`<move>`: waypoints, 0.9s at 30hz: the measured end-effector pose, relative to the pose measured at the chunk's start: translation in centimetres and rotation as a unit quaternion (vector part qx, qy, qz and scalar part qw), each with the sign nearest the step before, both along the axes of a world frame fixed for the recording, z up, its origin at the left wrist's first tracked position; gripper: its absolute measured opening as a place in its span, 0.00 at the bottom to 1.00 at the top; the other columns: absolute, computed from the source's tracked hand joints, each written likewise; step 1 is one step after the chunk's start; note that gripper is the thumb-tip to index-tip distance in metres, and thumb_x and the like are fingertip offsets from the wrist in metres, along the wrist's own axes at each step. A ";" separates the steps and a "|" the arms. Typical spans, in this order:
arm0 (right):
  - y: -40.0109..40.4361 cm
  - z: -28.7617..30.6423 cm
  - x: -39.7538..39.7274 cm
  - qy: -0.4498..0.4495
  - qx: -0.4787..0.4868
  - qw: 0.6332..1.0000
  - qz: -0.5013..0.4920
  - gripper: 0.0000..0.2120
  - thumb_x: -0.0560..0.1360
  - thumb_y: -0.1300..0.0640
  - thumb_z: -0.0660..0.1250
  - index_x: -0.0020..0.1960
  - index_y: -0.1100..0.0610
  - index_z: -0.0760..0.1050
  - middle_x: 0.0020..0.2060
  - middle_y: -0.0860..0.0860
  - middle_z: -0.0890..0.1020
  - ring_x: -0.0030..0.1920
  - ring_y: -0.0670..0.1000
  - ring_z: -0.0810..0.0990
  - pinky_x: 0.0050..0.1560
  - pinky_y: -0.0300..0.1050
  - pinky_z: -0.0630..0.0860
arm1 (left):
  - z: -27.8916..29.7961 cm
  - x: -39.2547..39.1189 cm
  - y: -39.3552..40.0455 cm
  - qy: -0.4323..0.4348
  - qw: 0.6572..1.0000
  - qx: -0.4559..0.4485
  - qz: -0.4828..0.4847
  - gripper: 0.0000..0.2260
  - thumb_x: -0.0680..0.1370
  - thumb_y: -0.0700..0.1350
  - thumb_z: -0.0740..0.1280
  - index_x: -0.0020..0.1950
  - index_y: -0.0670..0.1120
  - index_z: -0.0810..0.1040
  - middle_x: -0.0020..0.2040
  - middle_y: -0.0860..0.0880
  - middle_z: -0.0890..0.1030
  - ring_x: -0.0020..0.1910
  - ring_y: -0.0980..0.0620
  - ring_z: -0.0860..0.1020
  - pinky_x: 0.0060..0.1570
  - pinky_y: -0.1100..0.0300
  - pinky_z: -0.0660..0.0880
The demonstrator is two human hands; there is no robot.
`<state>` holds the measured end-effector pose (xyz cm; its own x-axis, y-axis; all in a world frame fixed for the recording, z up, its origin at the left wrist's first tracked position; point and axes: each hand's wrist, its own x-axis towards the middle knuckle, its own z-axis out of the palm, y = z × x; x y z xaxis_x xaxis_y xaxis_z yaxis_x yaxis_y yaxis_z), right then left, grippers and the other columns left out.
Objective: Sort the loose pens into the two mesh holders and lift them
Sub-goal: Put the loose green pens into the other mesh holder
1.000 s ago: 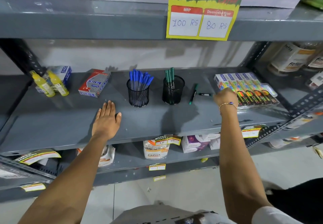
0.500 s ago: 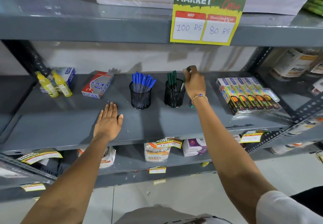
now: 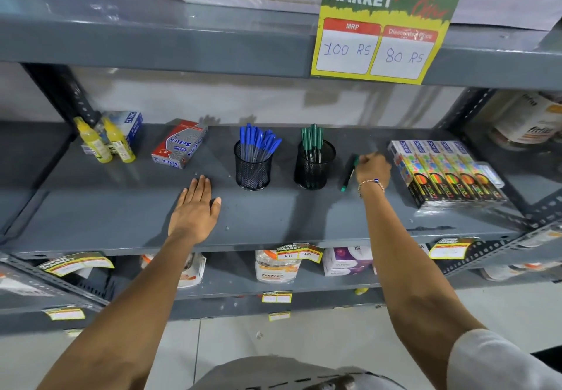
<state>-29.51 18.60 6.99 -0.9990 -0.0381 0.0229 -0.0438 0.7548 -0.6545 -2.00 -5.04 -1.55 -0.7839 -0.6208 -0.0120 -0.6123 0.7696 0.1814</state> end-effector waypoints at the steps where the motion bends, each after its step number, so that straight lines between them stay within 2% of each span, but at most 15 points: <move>1: 0.1 -0.4 0.0 -0.007 0.013 1.000 0.002 0.13 0.78 0.60 0.59 0.53 0.67 0.78 0.54 0.66 0.80 0.57 0.65 0.78 0.54 0.55 0.76 | 0.0 0.0 0.0 0.001 1.000 -0.001 0.001 0.27 0.81 0.53 0.45 0.77 0.41 0.47 0.79 0.45 0.49 0.78 0.48 0.47 0.76 0.54 0.42; 6: -0.1 -1.5 -0.5 -0.047 0.028 0.998 0.016 0.14 0.77 0.58 0.61 0.55 0.67 0.77 0.56 0.67 0.79 0.58 0.65 0.77 0.54 0.55 0.76 | 0.0 0.0 0.0 -0.004 1.000 0.002 0.002 0.27 0.81 0.54 0.44 0.77 0.42 0.46 0.79 0.46 0.48 0.78 0.49 0.46 0.76 0.55 0.42; 12: -0.6 -1.7 -0.6 -0.071 0.058 0.996 0.009 0.21 0.76 0.51 0.66 0.59 0.67 0.72 0.60 0.65 0.76 0.61 0.65 0.75 0.55 0.56 0.75 | -0.1 0.0 -0.1 -0.005 1.000 0.000 0.001 0.27 0.81 0.54 0.44 0.77 0.42 0.46 0.79 0.46 0.48 0.78 0.49 0.46 0.76 0.54 0.42; 16: -0.9 -1.7 -0.6 -0.086 0.055 0.995 0.000 0.19 0.73 0.55 0.67 0.58 0.67 0.74 0.57 0.64 0.79 0.59 0.64 0.77 0.53 0.55 0.77 | -0.2 -0.1 -0.2 -0.002 1.000 -0.002 0.003 0.27 0.81 0.54 0.45 0.77 0.42 0.46 0.79 0.46 0.49 0.78 0.49 0.46 0.76 0.54 0.43; 20: -1.2 -1.2 -0.7 -0.118 0.065 0.991 0.007 0.28 0.72 0.52 0.68 0.64 0.68 0.65 0.62 0.61 0.76 0.63 0.62 0.75 0.58 0.51 0.75 | -0.2 -0.1 -0.1 0.001 1.000 -0.005 0.001 0.27 0.82 0.54 0.45 0.77 0.42 0.46 0.79 0.46 0.49 0.78 0.49 0.47 0.76 0.54 0.43; 22: -1.2 -1.3 -0.7 -0.102 0.080 0.992 0.013 0.25 0.73 0.52 0.66 0.64 0.67 0.67 0.62 0.62 0.76 0.63 0.62 0.74 0.58 0.52 0.75 | -0.3 -0.2 -0.2 0.007 1.000 -0.001 0.003 0.27 0.81 0.54 0.46 0.77 0.42 0.47 0.79 0.46 0.49 0.78 0.49 0.47 0.77 0.54 0.44; 24: -1.0 -1.7 -0.5 -0.081 0.086 0.993 0.012 0.18 0.74 0.57 0.65 0.60 0.67 0.72 0.59 0.63 0.78 0.61 0.63 0.76 0.55 0.53 0.76 | -0.4 -0.1 -0.2 0.007 1.000 0.002 0.004 0.27 0.81 0.54 0.46 0.77 0.42 0.47 0.79 0.46 0.50 0.78 0.49 0.47 0.77 0.54 0.43; 27: -0.5 -1.6 -0.7 -0.092 0.049 0.995 0.000 0.13 0.74 0.61 0.64 0.56 0.68 0.75 0.57 0.65 0.79 0.60 0.64 0.77 0.55 0.52 0.76 | -0.5 -0.2 -0.3 0.009 1.000 0.002 0.004 0.27 0.81 0.54 0.46 0.77 0.42 0.47 0.79 0.45 0.50 0.78 0.49 0.47 0.77 0.53 0.43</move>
